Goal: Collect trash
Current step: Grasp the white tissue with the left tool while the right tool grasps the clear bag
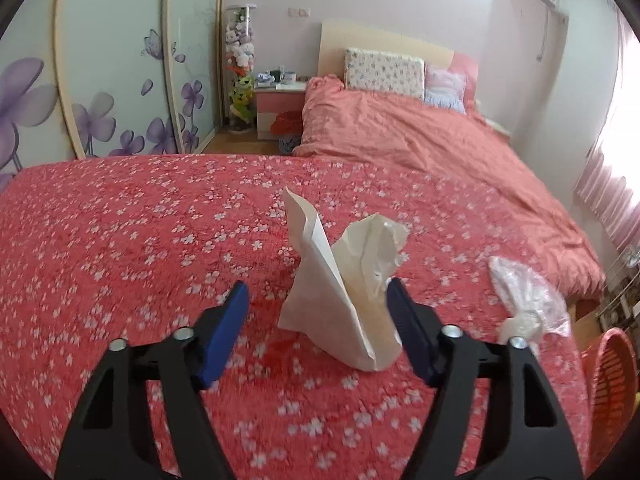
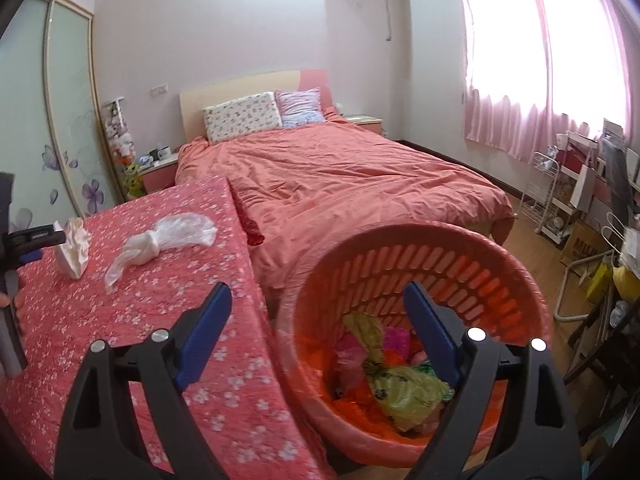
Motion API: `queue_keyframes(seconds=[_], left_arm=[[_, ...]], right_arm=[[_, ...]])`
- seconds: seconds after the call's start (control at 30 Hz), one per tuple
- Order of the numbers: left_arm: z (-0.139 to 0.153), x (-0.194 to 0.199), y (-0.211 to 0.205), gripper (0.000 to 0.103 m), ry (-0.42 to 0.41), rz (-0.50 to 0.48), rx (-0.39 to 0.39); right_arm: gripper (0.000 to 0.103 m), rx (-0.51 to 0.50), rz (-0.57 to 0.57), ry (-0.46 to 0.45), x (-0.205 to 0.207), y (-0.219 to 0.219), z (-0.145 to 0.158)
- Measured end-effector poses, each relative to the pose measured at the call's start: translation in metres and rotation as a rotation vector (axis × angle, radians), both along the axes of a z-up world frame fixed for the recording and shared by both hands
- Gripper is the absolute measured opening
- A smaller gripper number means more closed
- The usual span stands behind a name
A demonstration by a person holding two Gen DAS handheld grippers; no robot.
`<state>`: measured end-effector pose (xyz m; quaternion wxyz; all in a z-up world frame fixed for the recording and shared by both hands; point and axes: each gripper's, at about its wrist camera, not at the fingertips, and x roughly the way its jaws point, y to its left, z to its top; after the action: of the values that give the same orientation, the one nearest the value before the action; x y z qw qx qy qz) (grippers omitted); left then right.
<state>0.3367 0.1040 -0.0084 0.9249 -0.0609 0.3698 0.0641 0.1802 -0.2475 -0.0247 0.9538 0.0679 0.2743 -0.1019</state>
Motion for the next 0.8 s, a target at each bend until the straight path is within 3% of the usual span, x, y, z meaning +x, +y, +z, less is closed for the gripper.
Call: queue_keyframes(seconds=[0.17, 0.3, 0.6, 0.8], left_arm=[[-0.013, 0.005, 0.008, 0.040, 0.044, -0.001, -0.042], [-0.016, 0.006, 0.015, 0.030, 0.025, -0.028, -0.062], [-0.006, -0.025, 0.042, 0.026, -0.018, -0.012, -0.049], [0.004, -0.047, 0.066, 0.026, -0.047, 0.009, -0.042]], right_arm=[[0.086, -0.015, 0.042, 0.009, 0.008, 0.016, -0.001], [0.086, -0.011, 0.079, 0.011, 0.016, 0.030, 0.002], [0.086, 0.022, 0.194, 0.015, 0.058, 0.084, 0.013], [0.085, 0.096, 0.234, 0.095, 0.122, 0.134, 0.001]])
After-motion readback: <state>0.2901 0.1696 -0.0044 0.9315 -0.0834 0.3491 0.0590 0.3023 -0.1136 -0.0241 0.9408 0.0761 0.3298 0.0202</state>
